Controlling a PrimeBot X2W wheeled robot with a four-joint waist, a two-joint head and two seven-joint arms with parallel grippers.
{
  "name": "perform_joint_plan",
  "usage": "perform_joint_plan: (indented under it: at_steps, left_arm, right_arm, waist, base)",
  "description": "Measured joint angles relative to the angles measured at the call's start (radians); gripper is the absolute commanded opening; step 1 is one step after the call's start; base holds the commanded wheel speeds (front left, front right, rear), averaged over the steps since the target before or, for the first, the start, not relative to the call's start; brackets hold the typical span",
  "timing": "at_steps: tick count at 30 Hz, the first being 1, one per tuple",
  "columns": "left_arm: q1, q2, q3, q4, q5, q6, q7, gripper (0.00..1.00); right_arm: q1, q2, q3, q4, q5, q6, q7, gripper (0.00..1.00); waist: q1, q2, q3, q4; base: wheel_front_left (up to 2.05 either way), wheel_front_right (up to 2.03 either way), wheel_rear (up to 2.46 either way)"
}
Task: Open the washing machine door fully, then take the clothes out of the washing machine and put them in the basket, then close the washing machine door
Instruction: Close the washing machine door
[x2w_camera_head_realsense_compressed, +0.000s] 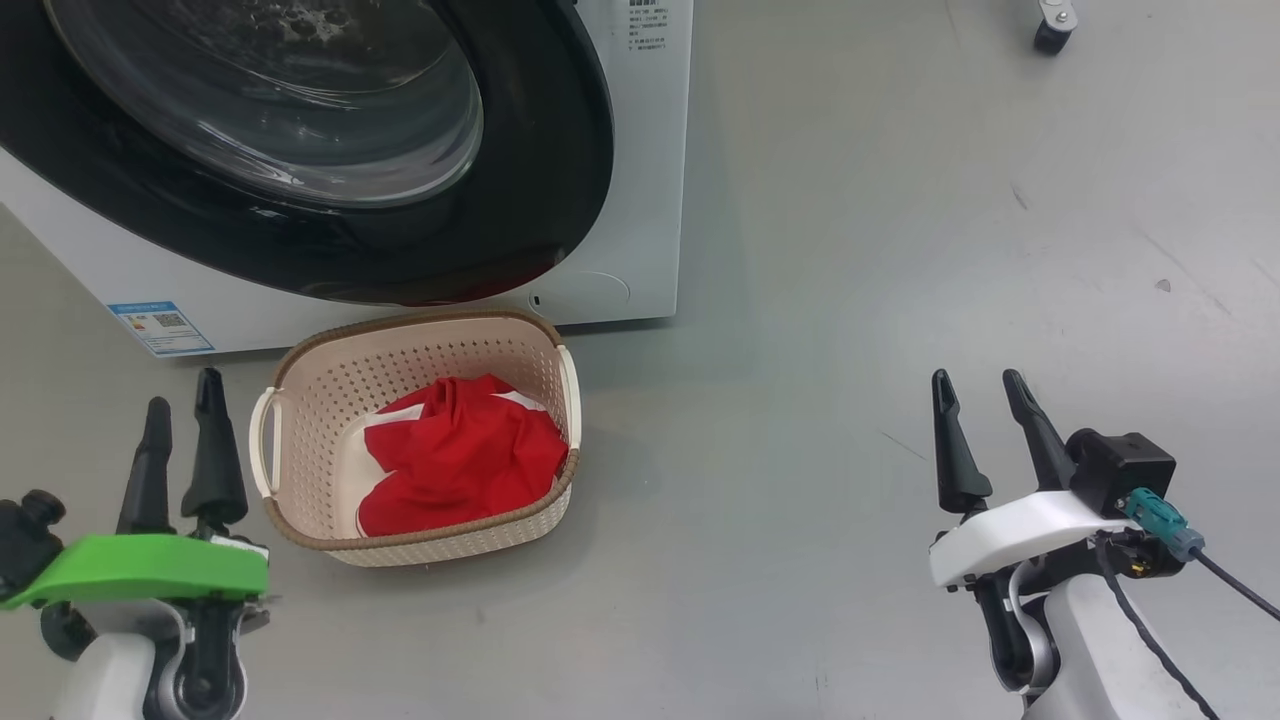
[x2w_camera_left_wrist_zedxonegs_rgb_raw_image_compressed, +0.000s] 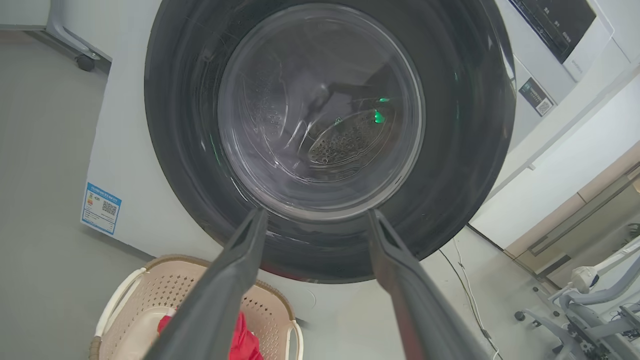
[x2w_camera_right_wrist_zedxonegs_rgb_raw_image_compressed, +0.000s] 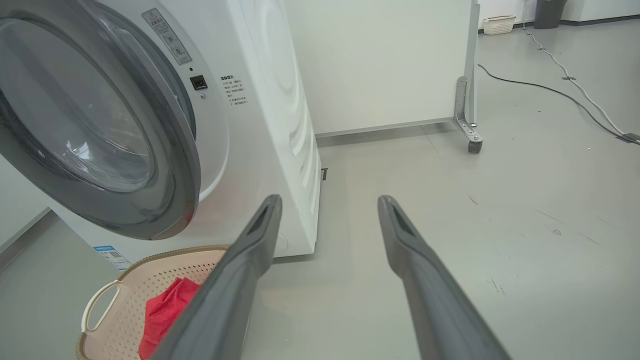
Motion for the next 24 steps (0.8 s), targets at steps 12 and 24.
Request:
perform_joint_plan:
  at_steps: [12,24]
  left_arm:
    - [0.055,0.035,0.043,0.034,0.310,-0.003,0.001,1.00]
    - [0.106,-0.016,0.140,-0.035,0.592,0.046,0.001,1.00]
  right_arm:
    - [0.008,0.000,0.002,0.000,0.016,0.000,0.000,1.00]
    - [0.020,0.000,0.005,-0.007,0.008,0.000,0.000,1.00]
  waist:
    - [0.0000,0.0000,-0.020,0.003]
    - [0.0000,0.0000,-0.026,0.005]
  base:
    - [0.00,0.00,0.00]
    - [0.00,0.00,0.00]
